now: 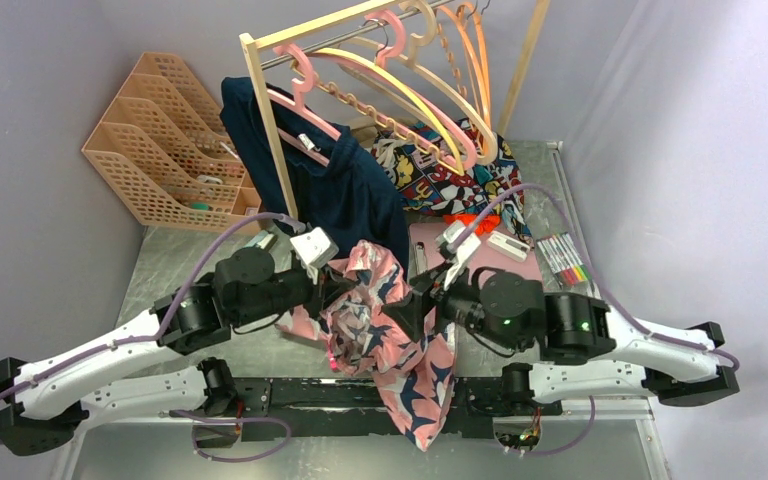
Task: Place the shorts on the hanger
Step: Adjust the shorts at the center of the board.
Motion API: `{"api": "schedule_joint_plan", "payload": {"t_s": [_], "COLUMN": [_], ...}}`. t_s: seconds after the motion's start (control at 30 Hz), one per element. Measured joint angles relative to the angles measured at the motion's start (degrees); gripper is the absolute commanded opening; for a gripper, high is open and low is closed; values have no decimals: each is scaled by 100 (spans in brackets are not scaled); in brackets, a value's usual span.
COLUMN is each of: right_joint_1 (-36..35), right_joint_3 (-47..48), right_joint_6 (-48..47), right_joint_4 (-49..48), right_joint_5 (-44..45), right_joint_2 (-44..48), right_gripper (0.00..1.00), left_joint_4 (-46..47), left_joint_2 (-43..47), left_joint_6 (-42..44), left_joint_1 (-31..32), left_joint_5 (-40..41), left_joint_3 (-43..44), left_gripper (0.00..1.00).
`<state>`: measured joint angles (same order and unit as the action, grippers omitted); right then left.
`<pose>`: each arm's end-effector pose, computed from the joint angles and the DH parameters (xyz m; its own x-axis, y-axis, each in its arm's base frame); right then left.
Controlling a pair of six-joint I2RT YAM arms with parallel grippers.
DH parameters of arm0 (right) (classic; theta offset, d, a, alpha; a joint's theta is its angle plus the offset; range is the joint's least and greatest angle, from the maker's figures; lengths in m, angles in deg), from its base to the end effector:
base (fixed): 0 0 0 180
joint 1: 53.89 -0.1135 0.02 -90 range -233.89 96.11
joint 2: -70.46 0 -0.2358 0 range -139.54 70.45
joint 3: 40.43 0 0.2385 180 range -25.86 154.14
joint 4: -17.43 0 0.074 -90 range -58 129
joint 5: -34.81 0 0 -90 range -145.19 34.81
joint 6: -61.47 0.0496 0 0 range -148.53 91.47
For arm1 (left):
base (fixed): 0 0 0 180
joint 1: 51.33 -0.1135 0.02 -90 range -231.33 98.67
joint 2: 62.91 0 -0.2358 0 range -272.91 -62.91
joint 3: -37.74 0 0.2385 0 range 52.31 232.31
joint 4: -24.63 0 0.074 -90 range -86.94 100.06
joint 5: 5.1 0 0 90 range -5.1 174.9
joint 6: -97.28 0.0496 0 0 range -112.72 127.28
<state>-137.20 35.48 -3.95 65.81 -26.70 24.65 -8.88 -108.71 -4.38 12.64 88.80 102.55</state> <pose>0.0437 0.1697 0.3653 -0.3744 -0.0536 -0.9257 -0.7306 0.6318 0.2589 0.0911 -0.1788 0.3293 -0.2830 0.1199 -0.9516 0.8275 0.5322 -0.1790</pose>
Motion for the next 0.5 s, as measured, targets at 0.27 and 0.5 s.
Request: {"api": "schedule_joint_plan", "payload": {"t_s": [0.27,0.5], "right_joint_1": [0,0], "right_joint_3": [1255,1043], "right_joint_6": [-1047,-1480], "right_joint_4": [177,168], "right_joint_5": [-44,323], "right_joint_2": [-490,-1453], "right_gripper": [71,67], "left_joint_4": [-518,-675], "left_joint_2": [-205,-236], "left_joint_6": [356,417], "left_joint_1": [0,0], "left_joint_5": [92,90], "left_joint_3": [706,750], "left_gripper": [7,7]}}
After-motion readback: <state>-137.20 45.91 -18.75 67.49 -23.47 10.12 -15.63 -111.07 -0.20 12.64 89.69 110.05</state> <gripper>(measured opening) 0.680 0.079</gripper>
